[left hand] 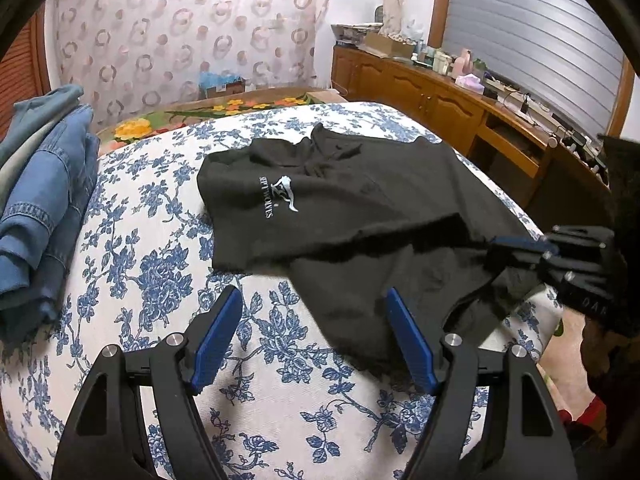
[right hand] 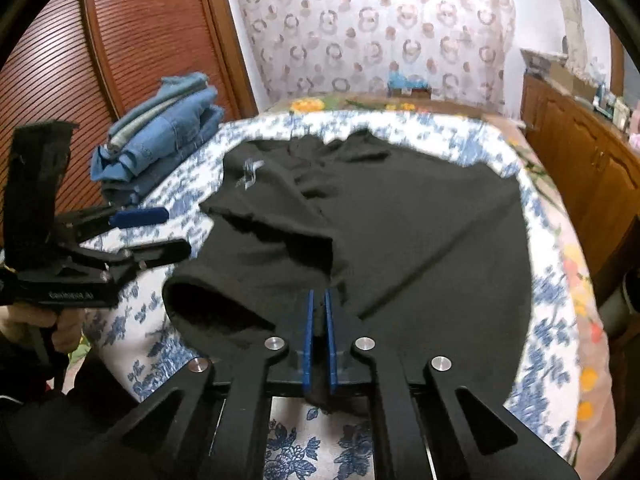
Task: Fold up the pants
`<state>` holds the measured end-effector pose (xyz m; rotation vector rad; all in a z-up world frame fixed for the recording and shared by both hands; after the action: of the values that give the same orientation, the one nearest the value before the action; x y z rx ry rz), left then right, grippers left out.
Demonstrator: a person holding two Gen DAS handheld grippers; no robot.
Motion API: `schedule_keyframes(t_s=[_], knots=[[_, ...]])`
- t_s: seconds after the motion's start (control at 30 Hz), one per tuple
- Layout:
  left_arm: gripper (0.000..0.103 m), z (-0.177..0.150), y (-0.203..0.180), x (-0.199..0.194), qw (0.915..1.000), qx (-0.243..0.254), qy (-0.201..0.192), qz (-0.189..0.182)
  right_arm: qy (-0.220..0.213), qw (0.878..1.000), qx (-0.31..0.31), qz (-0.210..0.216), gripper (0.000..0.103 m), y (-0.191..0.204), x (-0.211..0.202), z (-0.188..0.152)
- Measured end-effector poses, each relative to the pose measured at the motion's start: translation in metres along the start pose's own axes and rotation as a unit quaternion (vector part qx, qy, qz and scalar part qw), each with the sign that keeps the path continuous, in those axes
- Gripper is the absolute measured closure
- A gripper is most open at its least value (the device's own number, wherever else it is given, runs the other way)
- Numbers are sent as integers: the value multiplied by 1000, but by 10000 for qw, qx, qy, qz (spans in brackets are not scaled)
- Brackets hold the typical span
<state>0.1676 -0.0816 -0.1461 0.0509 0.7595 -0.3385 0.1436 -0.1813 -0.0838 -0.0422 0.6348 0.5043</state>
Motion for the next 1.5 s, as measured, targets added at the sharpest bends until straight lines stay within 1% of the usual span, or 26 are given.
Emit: schedule_keyframes(t_s=[0.23, 0.37, 0.47, 0.57, 0.67, 0.83, 0.97, 1.1, 1.23, 1.3, 1.33, 1.37, 1.5], knots=[[28, 5, -10, -2, 9999, 82, -32, -64, -480, 9983, -23, -318, 99, -19, -37, 19], [28, 10, -16, -3, 9998, 112, -77, -112, -652, 9968, 35, -453, 99, -30, -62, 19], [27, 14, -23, -5, 9996, 167, -116, -171, -695, 9962, 67, -514, 99, -33, -73, 13], [27, 16, -29, -4, 9994, 215, -131, -232, -676, 9959, 39, -605, 99, -31, -87, 1], [28, 18, -35, -4, 9992, 262, -127, -274, -613, 9957, 60, -692, 99, -35, -88, -5], [27, 17, -42, 1, 9990, 302, -81, -316, -367, 9961, 198, -772, 99, -43, -83, -28], [28, 13, -46, 6, 9989, 335, -3, -323, -162, 9962, 336, -781, 99, -49, -74, -39], [28, 11, -47, 9, 9989, 330, 35, -315, -56, 9959, 434, -793, 99, -57, -71, -41], [28, 11, -47, 10, 9990, 319, 47, -303, 81, 9957, 589, -710, 99, -61, -70, -44], [28, 11, -47, 12, 9990, 318, 58, -300, 35, 9954, 709, -645, 99, -63, -72, -46], [27, 11, -46, 12, 9990, 319, 62, -294, 18, 9954, 728, -623, 98, -63, -73, -46], [28, 11, -46, 12, 9991, 317, 61, -283, -7, 9953, 724, -641, 95, -63, -75, -44], [28, 13, -40, 12, 9994, 273, 22, -233, -147, 9956, 661, -652, 93, -62, -79, -37]])
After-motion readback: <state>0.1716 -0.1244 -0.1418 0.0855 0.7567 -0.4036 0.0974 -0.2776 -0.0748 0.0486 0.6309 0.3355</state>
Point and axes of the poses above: each gripper's, at about its wrist camera, not at the fingertips, and x roughly the way its jaws point, y to its left, z to its top, the point moved 9 cm from there along x, roughly the way its jaws point, and after that the axes turned 3 degrees about -y, right-handed, at the moved point
